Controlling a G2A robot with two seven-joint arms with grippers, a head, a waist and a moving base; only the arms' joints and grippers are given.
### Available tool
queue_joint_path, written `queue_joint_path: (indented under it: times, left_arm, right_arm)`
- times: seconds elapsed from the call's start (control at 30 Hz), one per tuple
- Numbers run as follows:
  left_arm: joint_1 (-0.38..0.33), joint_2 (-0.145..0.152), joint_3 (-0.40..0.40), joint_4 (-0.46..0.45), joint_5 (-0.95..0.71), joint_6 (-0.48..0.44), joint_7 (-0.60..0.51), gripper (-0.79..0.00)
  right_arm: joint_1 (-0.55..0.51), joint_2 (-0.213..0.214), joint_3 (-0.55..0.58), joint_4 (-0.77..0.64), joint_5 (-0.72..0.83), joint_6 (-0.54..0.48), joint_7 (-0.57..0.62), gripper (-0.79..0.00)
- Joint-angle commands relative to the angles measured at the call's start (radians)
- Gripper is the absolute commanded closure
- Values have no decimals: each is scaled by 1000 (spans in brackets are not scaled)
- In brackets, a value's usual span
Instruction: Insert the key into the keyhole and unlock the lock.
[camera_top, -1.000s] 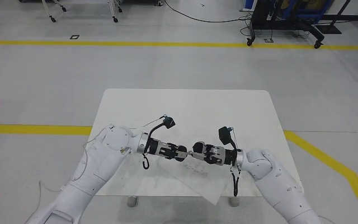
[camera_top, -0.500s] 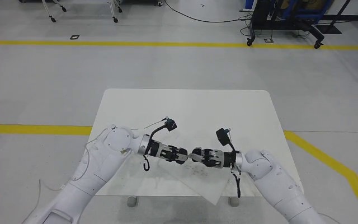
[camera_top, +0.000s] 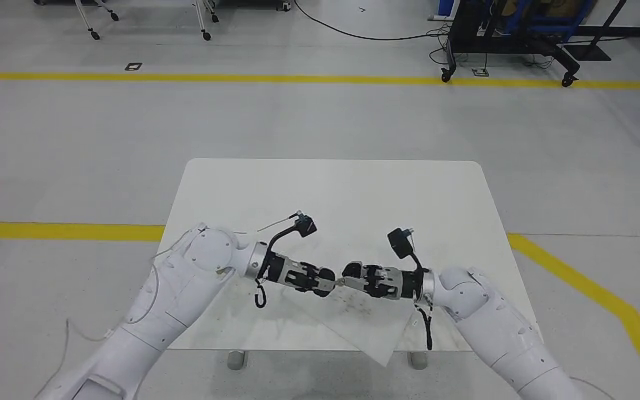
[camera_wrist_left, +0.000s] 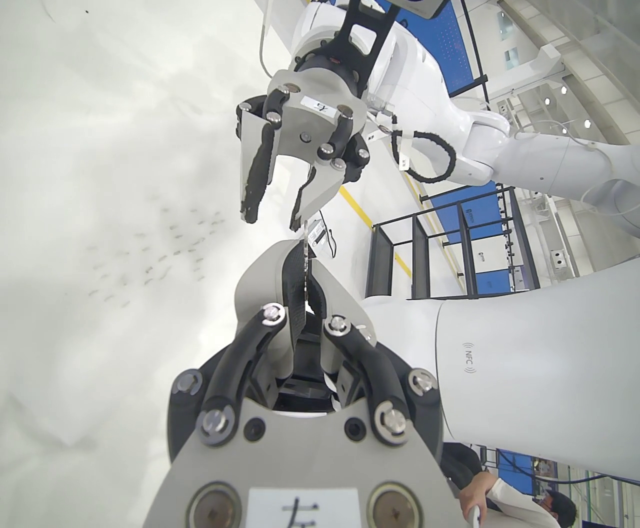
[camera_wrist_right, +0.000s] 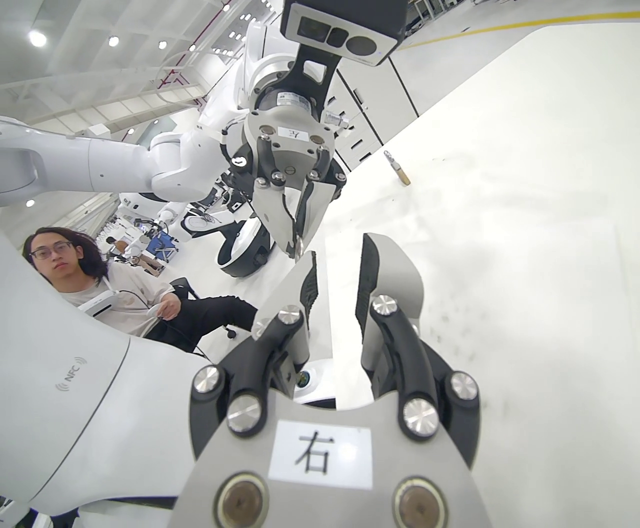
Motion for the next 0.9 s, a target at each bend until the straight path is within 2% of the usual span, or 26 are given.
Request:
queue_joint_path:
  times: [0.0, 0.07, 0.27, 0.43, 0.8, 0.87]
  left_arm:
    - [-5, 1, 7, 6, -3, -2, 2, 0]
    - [-9, 3, 10, 10, -6, -3, 3, 0]
    - [-8, 14, 10, 16, -17, -14, 14, 0]
    - [-15, 15, 32, 17, -18, -15, 15, 0]
    - [-28, 13, 55, 26, 2, -23, 23, 0]
    - [-29, 14, 60, 21, 4, -21, 21, 0]
  right_arm:
    - [3, 2, -2, 2, 18, 0, 6, -197]
    - [9, 5, 1, 13, 27, 0, 8, -219]
    - [14, 13, -9, 19, 93, 0, 37, -188]
    - [15, 17, -36, 1, 93, 0, 81, -219]
    - [32, 18, -75, 7, 97, 7, 90, -160]
    - [36, 18, -80, 11, 96, 14, 86, -123]
